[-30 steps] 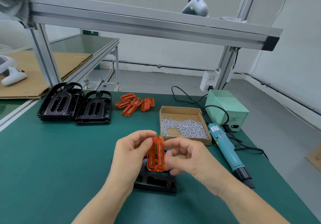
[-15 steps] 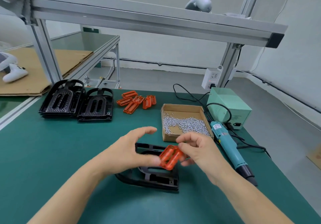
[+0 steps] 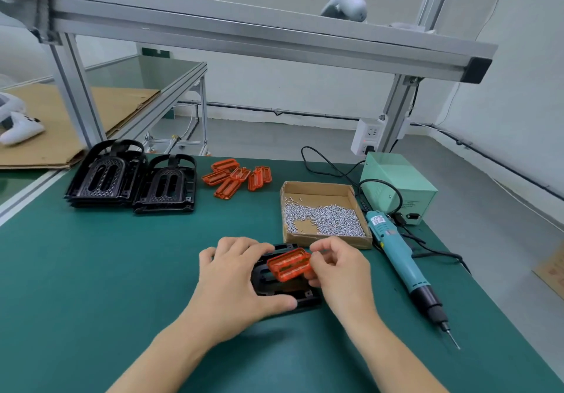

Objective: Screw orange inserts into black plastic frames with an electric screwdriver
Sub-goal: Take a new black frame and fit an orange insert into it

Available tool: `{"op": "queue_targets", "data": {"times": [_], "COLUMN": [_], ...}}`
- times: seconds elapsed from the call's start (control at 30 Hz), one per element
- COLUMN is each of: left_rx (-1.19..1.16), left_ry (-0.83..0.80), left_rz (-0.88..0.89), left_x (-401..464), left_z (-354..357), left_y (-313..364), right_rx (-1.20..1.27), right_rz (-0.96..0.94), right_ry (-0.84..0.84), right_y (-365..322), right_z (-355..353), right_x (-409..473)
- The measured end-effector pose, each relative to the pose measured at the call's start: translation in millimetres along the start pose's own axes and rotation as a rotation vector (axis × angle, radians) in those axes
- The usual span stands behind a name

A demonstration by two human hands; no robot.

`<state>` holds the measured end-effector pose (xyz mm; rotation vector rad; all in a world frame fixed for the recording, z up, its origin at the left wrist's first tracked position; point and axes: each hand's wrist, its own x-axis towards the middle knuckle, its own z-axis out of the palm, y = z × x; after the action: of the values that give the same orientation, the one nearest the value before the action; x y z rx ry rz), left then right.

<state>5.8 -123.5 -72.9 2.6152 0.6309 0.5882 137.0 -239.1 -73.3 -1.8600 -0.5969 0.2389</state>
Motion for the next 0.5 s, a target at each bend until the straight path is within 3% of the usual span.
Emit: {"op": "queue_targets", "data": {"times": [0.13,0.33,0.5], "left_rx": [-0.164,-0.171,0.033], "left_ry": [0.101,0.107,0.083], "left_rz": [-0.016,-0.08,-0.026], "left_x": [5.3,9.0,10.4], "left_z": [2.8,7.9,13.8], "left_y": [10.5,8.3,9.0], "right_rx": [-0.077,-0.104,-0.106], "right_rz": [-0.052,-0.03,-0.027], "right_ry": [0.017,0.046,0.036], "right_y": [-0.3,8.6,8.8], "right_z": [6.0,3.4,6.0], "right_x": [3.7,4.4,4.7]}}
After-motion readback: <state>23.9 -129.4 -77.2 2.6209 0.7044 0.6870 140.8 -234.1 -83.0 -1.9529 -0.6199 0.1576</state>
